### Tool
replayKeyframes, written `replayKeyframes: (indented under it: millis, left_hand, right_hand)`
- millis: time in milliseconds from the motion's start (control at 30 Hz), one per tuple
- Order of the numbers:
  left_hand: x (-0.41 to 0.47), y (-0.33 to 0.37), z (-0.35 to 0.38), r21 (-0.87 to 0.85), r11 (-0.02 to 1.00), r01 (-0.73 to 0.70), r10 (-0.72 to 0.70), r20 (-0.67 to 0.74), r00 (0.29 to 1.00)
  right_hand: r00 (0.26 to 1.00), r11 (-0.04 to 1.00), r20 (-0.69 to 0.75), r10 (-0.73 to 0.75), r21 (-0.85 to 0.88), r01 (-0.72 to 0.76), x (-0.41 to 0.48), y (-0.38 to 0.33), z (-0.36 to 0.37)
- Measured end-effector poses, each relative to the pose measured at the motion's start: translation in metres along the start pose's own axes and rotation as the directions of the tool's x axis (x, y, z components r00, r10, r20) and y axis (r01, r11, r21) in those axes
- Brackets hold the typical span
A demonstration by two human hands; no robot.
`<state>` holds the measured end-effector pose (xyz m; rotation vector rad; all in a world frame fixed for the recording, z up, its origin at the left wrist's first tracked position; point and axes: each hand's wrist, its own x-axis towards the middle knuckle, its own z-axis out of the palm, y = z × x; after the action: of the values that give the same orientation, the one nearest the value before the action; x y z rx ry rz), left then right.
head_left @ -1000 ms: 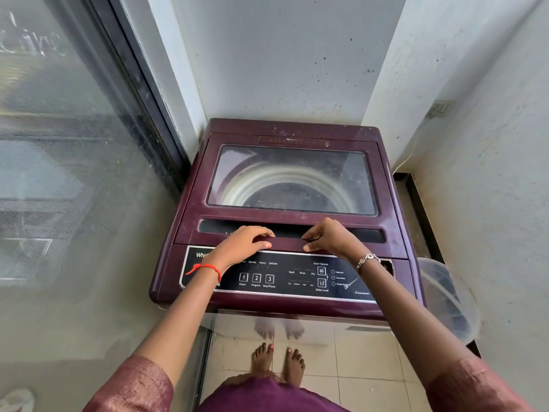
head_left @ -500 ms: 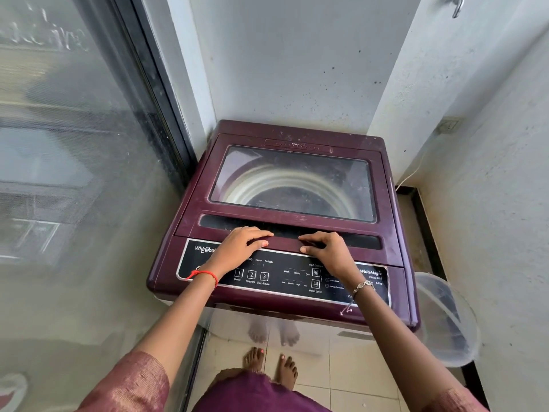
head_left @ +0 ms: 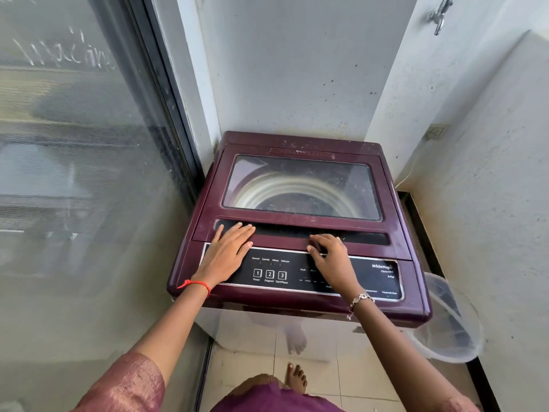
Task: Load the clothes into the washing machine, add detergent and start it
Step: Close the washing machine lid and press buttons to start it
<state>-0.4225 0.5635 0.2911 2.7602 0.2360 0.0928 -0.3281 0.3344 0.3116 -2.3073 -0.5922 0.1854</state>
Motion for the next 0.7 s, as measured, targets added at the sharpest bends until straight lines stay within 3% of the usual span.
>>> replayKeyframes:
  millis: [133, 233, 333, 500, 700]
  left_hand:
    - [-0.013, -0.015, 0.003, 0.145, 0.989, -0.011, 0.014, -0.016, 1.000]
    - [-0.013, -0.016, 0.004, 0.164, 0.986, -0.017, 0.025, -0.045, 0.999]
    - [-0.014, -0.016, 0.005, 0.172, 0.985, -0.026, 0.037, -0.060, 0.998]
    - [-0.012, -0.016, 0.004, 0.160, 0.987, -0.028, 0.037, -0.051, 0.998]
    - [-0.010, -0.016, 0.006, 0.181, 0.983, 0.001, 0.009, -0.056, 0.998]
  right_hand:
    - [0.993, 0.993, -0.011, -0.118, 0.011, 0.118, -0.025, -0.027, 0.022]
    - [0.951, 0.940, 0.043, -0.306, -0.147, 0.309, -0.044, -0.030, 0.049]
    - [0.908, 0.858, 0.161, -0.387, -0.298, 0.418, -0.055, -0.023, 0.065]
    - [0.855, 0.732, 0.253, -0.452, -0.443, 0.518, -0.056, -0.015, 0.069]
    - [0.834, 0.638, 0.196, -0.516, -0.561, 0.527, -0.055, -0.009, 0.080]
